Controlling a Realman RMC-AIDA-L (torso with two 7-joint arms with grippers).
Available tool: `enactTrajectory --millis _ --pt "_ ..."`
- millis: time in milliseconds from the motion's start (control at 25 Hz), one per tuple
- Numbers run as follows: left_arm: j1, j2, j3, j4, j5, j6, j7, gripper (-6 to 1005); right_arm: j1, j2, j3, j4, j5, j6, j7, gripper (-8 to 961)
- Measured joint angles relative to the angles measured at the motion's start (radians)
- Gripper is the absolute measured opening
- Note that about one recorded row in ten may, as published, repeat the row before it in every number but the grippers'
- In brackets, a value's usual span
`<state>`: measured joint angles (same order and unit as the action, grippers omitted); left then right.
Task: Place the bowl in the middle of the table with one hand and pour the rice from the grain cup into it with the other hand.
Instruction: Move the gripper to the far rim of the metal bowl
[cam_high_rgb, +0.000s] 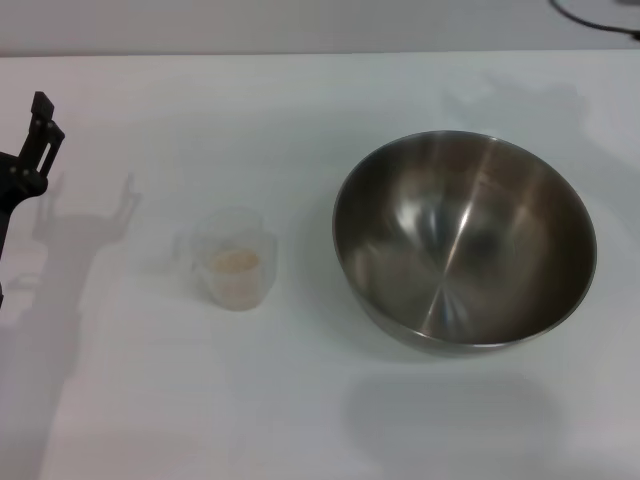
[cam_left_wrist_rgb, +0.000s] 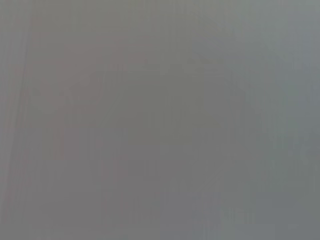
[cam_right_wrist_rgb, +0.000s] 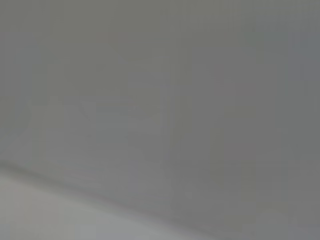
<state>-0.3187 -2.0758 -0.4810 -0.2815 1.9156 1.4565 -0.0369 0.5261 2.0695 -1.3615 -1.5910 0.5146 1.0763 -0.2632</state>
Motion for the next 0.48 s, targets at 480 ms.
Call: enactTrajectory --millis 480 --pt "-0.012 0.003 -0.002 0.009 0.006 0.007 0.008 861 0.230 -0.038 0.206 0.247 -0.026 0.554 -0.136 673"
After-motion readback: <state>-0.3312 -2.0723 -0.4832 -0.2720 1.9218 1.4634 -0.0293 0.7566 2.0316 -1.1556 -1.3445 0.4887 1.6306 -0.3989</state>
